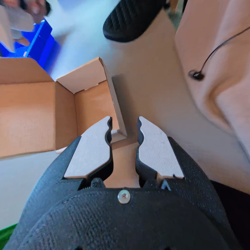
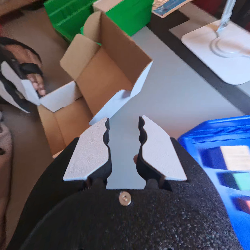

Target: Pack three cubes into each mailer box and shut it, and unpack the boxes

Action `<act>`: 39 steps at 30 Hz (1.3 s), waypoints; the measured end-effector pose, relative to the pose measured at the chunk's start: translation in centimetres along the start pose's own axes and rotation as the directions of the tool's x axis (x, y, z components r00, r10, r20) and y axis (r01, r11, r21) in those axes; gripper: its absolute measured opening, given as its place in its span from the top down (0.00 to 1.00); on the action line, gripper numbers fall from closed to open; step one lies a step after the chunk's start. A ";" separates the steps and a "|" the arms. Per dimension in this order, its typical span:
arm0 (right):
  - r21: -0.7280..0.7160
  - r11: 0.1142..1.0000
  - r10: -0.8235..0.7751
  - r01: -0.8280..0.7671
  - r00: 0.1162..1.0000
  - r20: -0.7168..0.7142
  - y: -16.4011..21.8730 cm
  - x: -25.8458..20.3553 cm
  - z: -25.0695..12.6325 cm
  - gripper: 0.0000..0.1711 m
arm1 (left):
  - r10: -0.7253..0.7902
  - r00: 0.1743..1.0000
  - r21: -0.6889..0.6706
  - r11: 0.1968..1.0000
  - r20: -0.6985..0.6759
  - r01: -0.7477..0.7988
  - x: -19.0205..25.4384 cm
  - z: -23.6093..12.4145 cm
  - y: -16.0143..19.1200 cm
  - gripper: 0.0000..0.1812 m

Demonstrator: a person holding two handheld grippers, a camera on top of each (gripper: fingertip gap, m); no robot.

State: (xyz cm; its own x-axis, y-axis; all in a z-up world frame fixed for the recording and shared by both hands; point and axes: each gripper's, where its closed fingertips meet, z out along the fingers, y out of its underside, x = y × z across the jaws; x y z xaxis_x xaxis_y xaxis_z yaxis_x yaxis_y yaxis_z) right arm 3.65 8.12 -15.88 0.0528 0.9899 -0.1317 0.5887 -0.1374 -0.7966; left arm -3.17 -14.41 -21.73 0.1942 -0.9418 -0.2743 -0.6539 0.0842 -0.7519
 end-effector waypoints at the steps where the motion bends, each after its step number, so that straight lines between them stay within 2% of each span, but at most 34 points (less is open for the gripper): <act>1: 0.013 0.999 0.044 -0.045 0.997 0.067 0.9 -1.1 0.6 0.75 | -0.058 0.998 0.063 0.996 -0.017 0.059 -0.2 -1.0 -0.5 0.81; 4: 0.075 0.980 0.158 -0.183 0.952 0.262 2.3 -3.4 1.4 0.70 | -0.256 0.966 0.296 0.922 -0.015 0.249 -2.6 -4.6 -1.7 0.84; 6: 0.120 0.955 0.211 -0.271 0.906 0.368 2.3 -4.1 1.3 0.68 | -0.458 0.885 0.406 0.825 0.077 0.392 -6.6 -6.7 -0.3 0.83; 7: 0.138 0.939 0.235 -0.314 0.882 0.408 2.1 -4.1 1.3 0.68 | -0.568 0.815 0.462 0.756 0.112 0.464 -8.7 -7.5 0.9 0.82; 8: 0.155 0.922 0.258 -0.355 0.861 0.437 1.9 -3.9 1.2 0.68 | -0.691 0.712 0.507 0.661 0.125 0.552 -10.6 -8.1 2.4 0.83; 10: 0.173 0.882 0.316 -0.438 0.823 0.473 1.5 -3.2 1.4 0.68 | -0.881 0.472 0.554 0.403 0.021 0.729 -12.6 -8.1 5.1 0.84; 12: 0.181 0.840 0.366 -0.511 0.781 0.505 1.2 -2.6 1.5 0.70 | -0.934 0.330 0.584 0.195 -0.133 0.788 -13.3 -7.4 5.8 0.84; 13: 0.188 0.821 0.384 -0.539 0.764 0.518 1.0 -2.4 1.4 0.71 | -0.939 0.294 0.585 0.137 -0.181 0.800 -13.5 -7.0 5.9 0.83; 19: 0.174 0.790 0.400 -0.588 0.710 0.580 0.8 -3.1 2.2 0.71 | -0.908 0.272 0.560 0.050 -0.320 0.827 -14.7 -4.1 4.4 0.72; 21: 0.170 0.794 0.388 -0.583 0.702 0.598 0.5 -3.8 2.5 0.71 | -0.876 0.287 0.545 0.033 -0.388 0.838 -15.0 -3.4 3.3 0.72; 23: 0.184 0.808 0.376 -0.560 0.730 0.571 0.4 -3.9 2.9 0.72 | -0.828 0.328 0.520 0.052 -0.455 0.853 -14.5 -3.2 1.9 0.76; 25: 0.213 0.842 0.327 -0.495 0.784 0.528 0.7 -4.0 3.0 0.74 | -0.809 0.375 0.526 0.098 -0.453 0.845 -14.2 -3.3 1.1 0.76; 28: 0.283 0.903 0.177 -0.322 0.882 0.436 0.8 -5.0 2.5 0.75 | -0.791 0.498 0.543 0.259 -0.356 0.799 -13.2 -3.3 0.6 0.77; 30: 0.321 0.938 0.022 -0.129 0.949 0.315 1.0 -5.8 2.2 0.75 | -0.766 0.592 0.544 0.394 -0.251 0.741 -12.5 -3.2 0.5 0.77; 32: 0.329 0.942 -0.135 0.070 0.975 0.176 1.4 -6.6 1.9 0.75 | -0.725 0.671 0.528 0.512 -0.157 0.677 -11.8 -3.2 0.5 0.77; 35: 0.279 0.889 -0.360 0.363 0.931 -0.064 2.0 -7.5 1.7 0.75 | -0.631 0.775 0.484 0.669 -0.032 0.564 -10.5 -2.9 0.3 0.77; 37: 0.207 0.831 -0.475 0.516 0.853 -0.218 2.5 -7.9 1.9 0.75 | -0.535 0.844 0.421 0.775 0.039 0.471 -9.3 -2.5 0.2 0.77; 39: 0.143 0.758 -0.576 0.637 0.756 -0.311 3.2 -8.7 2.1 0.75 | -0.439 0.895 0.346 0.854 0.077 0.389 -7.8 -1.9 0.4 0.77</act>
State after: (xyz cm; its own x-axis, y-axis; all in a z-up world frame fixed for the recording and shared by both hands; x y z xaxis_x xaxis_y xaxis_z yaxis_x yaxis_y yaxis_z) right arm 3.42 -1.03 -18.51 -0.0489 0.8385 0.5427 0.3641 0.5209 -0.7721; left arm -6.35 -7.66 -18.70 0.5174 -0.8549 0.0389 -0.2293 -0.1822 -0.9561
